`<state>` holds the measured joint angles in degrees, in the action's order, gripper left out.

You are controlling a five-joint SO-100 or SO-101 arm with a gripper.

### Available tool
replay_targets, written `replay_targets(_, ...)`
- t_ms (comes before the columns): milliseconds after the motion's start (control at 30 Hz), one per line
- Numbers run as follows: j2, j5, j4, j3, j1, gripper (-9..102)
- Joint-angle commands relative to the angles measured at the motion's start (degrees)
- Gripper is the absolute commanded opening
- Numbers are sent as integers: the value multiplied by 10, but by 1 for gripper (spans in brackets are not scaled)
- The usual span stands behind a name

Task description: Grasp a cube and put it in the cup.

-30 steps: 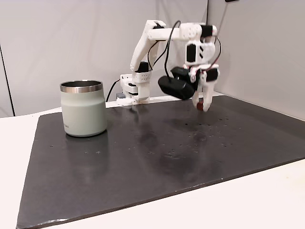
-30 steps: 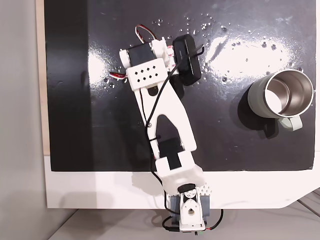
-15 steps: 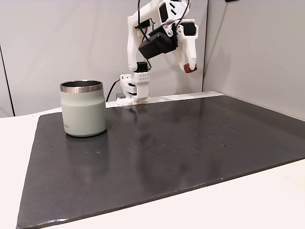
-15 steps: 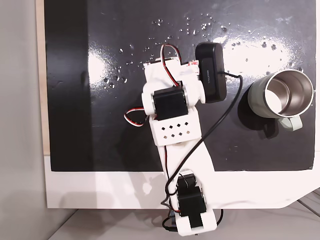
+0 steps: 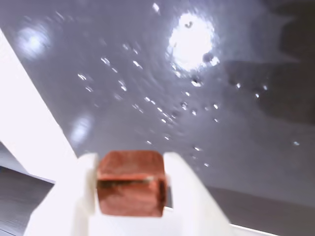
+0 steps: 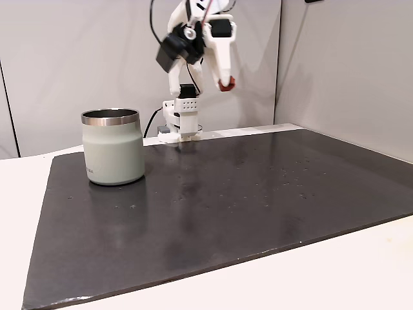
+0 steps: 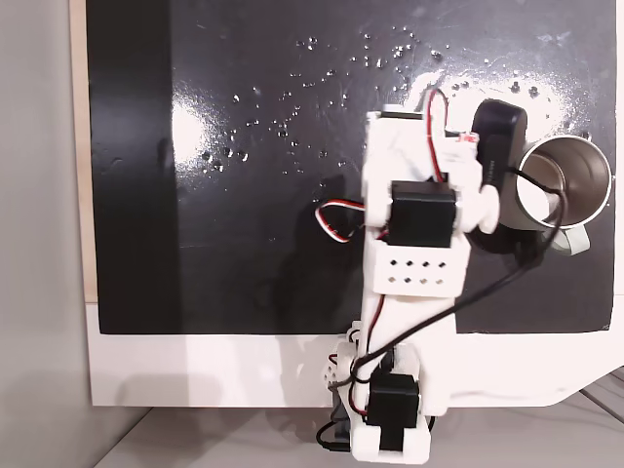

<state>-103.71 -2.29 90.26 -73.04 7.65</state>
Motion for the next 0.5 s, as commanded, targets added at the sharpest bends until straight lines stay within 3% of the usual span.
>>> replay_targets(0,-34,16,7,54,67,3)
replay_targets(467,-3,103,47,84,308,2)
